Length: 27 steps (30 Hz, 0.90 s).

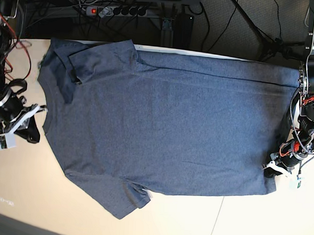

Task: Fold the T-shirt properly
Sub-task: 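Release right gripper, move it to the opposite sleeve corner and grasp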

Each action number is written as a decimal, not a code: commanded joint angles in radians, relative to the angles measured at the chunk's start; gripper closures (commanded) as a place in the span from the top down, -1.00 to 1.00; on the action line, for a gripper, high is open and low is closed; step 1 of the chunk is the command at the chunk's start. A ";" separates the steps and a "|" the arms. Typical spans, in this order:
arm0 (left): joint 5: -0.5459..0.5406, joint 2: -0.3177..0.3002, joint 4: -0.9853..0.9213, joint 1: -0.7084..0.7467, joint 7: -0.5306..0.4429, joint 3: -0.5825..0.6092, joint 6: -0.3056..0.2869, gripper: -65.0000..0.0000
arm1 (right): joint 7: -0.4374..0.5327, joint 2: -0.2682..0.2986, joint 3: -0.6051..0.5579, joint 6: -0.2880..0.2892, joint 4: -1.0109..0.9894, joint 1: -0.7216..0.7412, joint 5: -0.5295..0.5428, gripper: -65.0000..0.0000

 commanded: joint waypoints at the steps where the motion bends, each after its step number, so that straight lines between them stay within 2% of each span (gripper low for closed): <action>1: 0.007 -0.015 0.012 -0.026 -0.009 0.000 -0.013 -1.00 | 0.022 0.020 0.011 0.012 -0.050 0.066 0.006 -1.00; 3: 0.019 -0.015 0.012 -0.026 -0.008 0.000 -0.013 -1.00 | 0.025 0.019 0.010 0.013 -0.194 0.173 0.019 -0.97; 7: 0.031 -0.015 0.012 -0.026 -0.008 0.000 -0.013 -1.00 | 0.047 0.016 0.011 0.012 -0.496 0.379 0.028 -0.29; 9: 0.031 -0.015 0.012 -0.026 0.000 0.000 -0.014 -1.00 | 0.056 0.014 0.010 0.013 -0.646 0.465 0.029 -0.12; 13: 0.030 -0.015 0.012 -0.026 0.021 0.000 -0.018 -1.00 | 0.063 0.009 0.010 0.014 -0.920 0.605 0.067 -0.12; 18: 0.029 -0.015 0.012 -0.026 0.021 0.000 -0.024 -1.00 | 0.060 -0.048 0.010 0.041 -1.164 0.698 0.066 0.04; 23: 0.029 -0.015 0.012 -0.026 0.021 0.000 -0.024 -1.00 | 0.060 -0.139 0.010 0.073 -1.212 0.716 0.043 0.04; 27: 0.030 -0.015 0.012 -0.026 0.021 0.000 -0.024 -1.00 | 0.061 -0.211 0.010 0.073 -1.211 0.729 -0.007 0.04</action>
